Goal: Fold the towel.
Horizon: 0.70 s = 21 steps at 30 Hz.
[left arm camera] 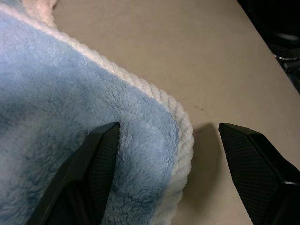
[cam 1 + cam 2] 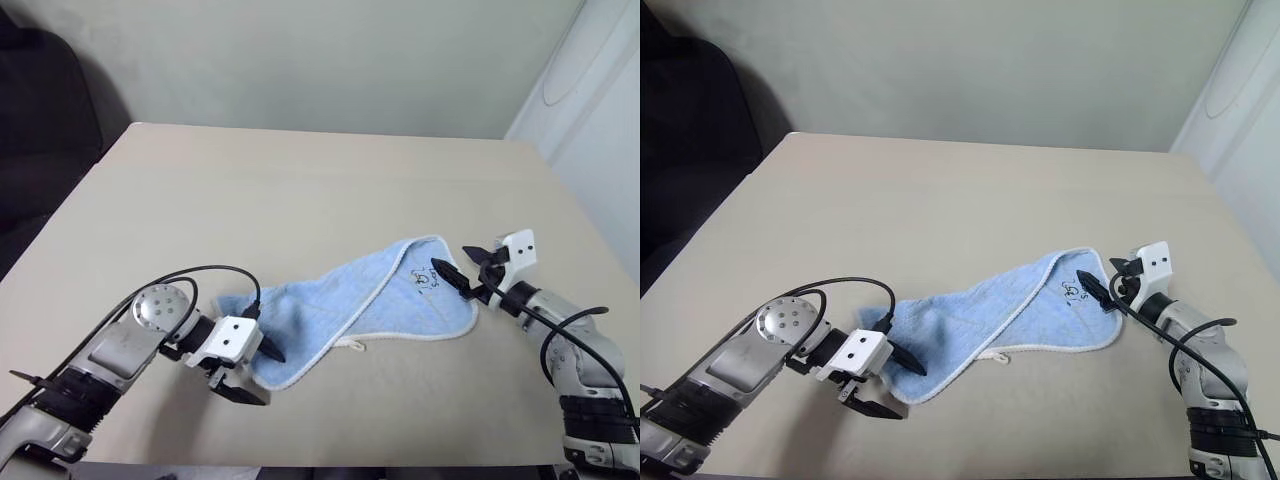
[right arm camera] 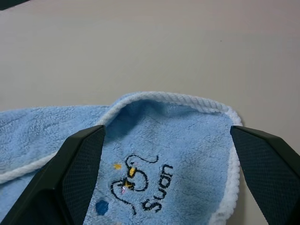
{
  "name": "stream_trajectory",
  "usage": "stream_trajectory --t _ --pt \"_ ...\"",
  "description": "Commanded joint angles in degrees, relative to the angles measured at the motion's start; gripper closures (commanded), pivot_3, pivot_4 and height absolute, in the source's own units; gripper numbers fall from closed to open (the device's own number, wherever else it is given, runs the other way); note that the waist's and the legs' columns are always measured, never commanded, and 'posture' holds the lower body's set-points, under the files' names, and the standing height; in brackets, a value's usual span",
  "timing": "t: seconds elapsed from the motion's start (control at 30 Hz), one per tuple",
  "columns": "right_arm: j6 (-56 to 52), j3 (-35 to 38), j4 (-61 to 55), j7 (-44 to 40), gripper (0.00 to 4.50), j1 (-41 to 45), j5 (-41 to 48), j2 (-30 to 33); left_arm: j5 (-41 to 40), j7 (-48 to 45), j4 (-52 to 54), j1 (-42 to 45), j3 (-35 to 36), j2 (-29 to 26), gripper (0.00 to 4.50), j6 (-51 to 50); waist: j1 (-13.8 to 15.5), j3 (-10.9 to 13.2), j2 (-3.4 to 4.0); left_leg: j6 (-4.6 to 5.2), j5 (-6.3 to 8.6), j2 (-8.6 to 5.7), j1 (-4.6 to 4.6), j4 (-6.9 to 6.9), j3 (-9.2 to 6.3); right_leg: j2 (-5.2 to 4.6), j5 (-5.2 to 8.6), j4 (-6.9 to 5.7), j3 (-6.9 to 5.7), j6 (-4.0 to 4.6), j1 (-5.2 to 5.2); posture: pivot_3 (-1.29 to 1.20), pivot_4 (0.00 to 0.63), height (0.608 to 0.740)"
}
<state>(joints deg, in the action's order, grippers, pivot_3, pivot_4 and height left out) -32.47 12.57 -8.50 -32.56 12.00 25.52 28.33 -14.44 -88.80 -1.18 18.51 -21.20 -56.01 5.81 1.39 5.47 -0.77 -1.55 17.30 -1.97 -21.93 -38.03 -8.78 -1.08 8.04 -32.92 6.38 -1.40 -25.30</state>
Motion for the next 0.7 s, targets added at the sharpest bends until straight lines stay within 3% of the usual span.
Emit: stream_trajectory --t 0.03,0.1,0.2,0.5,0.7 --pt "-1.6 2.1 -4.3 1.0 0.0 -0.6 1.7 1.0 0.4 -2.0 1.4 -2.1 0.5 -0.1 0.85 0.8 0.0 -0.1 0.05 0.0 0.0 0.0 0.0 0.0 0.0 0.0 0.01 0.0 0.0 -0.01 -0.01 0.0 0.15 0.74" --pt "-2.4 2.4 -5.4 1.1 0.0 -1.3 2.0 1.1 0.2 -1.8 2.4 -3.3 1.1 -0.5 0.85 0.7 -0.1 -0.3 0.12 0.0 0.01 0.0 0.0 0.02 0.0 0.0 0.04 0.0 0.0 -0.06 -0.02 0.0 0.15 0.74" --pt "-3.5 2.5 -6.0 1.4 0.0 -1.5 2.3 1.3 -0.5 -1.3 3.3 -4.7 2.5 -0.6 1.37 0.0 -0.2 -0.3 0.18 0.0 0.02 0.0 0.0 0.04 0.0 0.0 0.1 0.0 0.01 -0.16 -0.02 0.0 0.15 0.74" --pt "-5.6 2.2 -7.4 2.2 0.0 -1.3 3.3 1.1 -1.8 -0.9 4.7 -7.3 5.5 -0.7 4.48 -2.0 -0.2 -0.3 0.18 -0.04 0.07 0.01 -0.09 0.12 0.01 0.0 0.21 -0.02 0.03 -0.33 -0.19 0.0 0.15 0.74" --pt "-6.0 2.1 -7.5 2.4 0.0 -0.8 3.6 1.1 -2.1 -0.2 4.0 -6.8 6.3 0.0 4.48 -2.7 -0.2 -0.4 0.17 -0.04 0.08 0.01 -0.09 0.14 0.01 0.0 0.16 -0.02 0.04 -0.25 -0.21 0.0 0.15 0.74"
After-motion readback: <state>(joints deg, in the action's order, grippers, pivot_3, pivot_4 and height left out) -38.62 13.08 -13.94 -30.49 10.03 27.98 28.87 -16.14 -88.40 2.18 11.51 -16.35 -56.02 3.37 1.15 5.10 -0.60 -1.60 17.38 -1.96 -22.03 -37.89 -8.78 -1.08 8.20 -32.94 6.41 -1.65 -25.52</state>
